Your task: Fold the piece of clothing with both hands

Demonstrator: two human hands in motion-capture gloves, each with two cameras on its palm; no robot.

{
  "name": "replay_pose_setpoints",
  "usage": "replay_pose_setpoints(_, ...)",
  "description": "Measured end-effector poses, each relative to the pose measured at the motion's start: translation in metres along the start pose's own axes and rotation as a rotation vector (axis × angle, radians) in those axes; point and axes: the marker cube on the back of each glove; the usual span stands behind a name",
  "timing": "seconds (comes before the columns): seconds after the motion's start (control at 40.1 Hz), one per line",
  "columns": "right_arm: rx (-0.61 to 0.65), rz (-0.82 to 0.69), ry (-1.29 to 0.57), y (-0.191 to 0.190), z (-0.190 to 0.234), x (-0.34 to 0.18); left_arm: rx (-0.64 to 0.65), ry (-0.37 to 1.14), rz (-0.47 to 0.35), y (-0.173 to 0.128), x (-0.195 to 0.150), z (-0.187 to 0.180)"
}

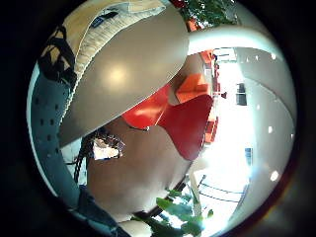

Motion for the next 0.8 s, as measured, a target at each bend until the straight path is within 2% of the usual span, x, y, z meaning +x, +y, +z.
replay_pose_setpoints(0.25, 0.087, -0.093, -0.134, 0.065, -0.033, 0.004, -0.089, 0.2, 0.094, 0.062, 0.021, -0.049)
replay_pose_setpoints(0.349, 0.07, -0.103, -0.152, 0.084, -0.066, 0.014, -0.053, 0.187, 0.122, 0.072, 0.024, -0.094)
replay_pose_setpoints(0.424, 0.063, -0.097, -0.155, 0.081, -0.091, 0.025, -0.013, 0.164, 0.126, 0.066, 0.02, -0.126)
replay_pose_setpoints(0.499, 0.032, -0.061, -0.16, 0.06, -0.113, 0.04, 0.028, 0.136, 0.087, 0.042, 0.01, -0.156)
replay_pose_setpoints(0.574, -0.034, -0.007, -0.191, 0.026, -0.127, 0.056, 0.07, 0.089, -0.019, 0.001, -0.006, -0.172)
replay_pose_setpoints(0.649, -0.079, 0.041, -0.278, -0.018, -0.12, 0.068, 0.078, 0.045, -0.137, -0.05, -0.026, -0.166)
replay_pose_setpoints(0.724, -0.116, 0.122, -0.403, -0.065, -0.096, 0.076, 0.032, 0.056, -0.242, -0.1, -0.044, -0.146)
replay_pose_setpoints(0.799, -0.108, 0.241, -0.501, -0.089, -0.085, 0.073, -0.036, 0.106, -0.359, -0.123, -0.047, -0.133)
